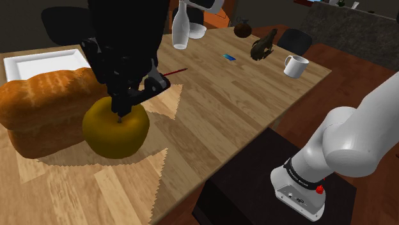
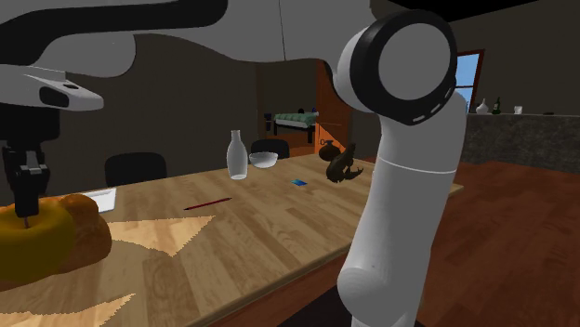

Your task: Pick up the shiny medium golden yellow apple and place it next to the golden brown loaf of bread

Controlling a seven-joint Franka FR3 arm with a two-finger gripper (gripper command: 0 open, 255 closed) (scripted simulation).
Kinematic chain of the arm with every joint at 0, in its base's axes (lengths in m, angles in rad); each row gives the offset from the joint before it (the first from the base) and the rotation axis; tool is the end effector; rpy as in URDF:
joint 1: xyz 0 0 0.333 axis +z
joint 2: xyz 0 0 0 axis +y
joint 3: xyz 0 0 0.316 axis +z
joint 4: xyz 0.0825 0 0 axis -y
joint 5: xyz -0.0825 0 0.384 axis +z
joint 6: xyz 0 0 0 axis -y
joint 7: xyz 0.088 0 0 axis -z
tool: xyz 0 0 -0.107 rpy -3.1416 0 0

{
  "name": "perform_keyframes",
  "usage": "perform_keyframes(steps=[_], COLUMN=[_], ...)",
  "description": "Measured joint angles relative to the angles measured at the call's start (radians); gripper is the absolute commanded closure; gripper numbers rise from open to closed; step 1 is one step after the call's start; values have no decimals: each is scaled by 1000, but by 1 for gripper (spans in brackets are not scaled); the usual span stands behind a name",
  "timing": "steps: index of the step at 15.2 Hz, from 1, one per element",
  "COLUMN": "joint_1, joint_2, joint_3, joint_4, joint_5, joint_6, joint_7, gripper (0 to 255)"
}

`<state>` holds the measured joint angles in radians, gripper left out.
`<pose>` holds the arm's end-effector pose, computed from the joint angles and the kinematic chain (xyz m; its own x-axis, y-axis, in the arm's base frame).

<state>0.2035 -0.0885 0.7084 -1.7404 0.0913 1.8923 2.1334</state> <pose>0.3262 0.4566 0.6108 0.3362 -0.9307 -0.1441 -0.9354 -0.3121 -0.1662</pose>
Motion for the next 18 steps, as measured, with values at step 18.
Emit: perform_keyframes(steps=[18], joint_1=[6], joint_2=[3], joint_3=[8], joint_4=[-231], joint_5=[6], joint_6=[233], joint_7=[-9], gripper=[255])
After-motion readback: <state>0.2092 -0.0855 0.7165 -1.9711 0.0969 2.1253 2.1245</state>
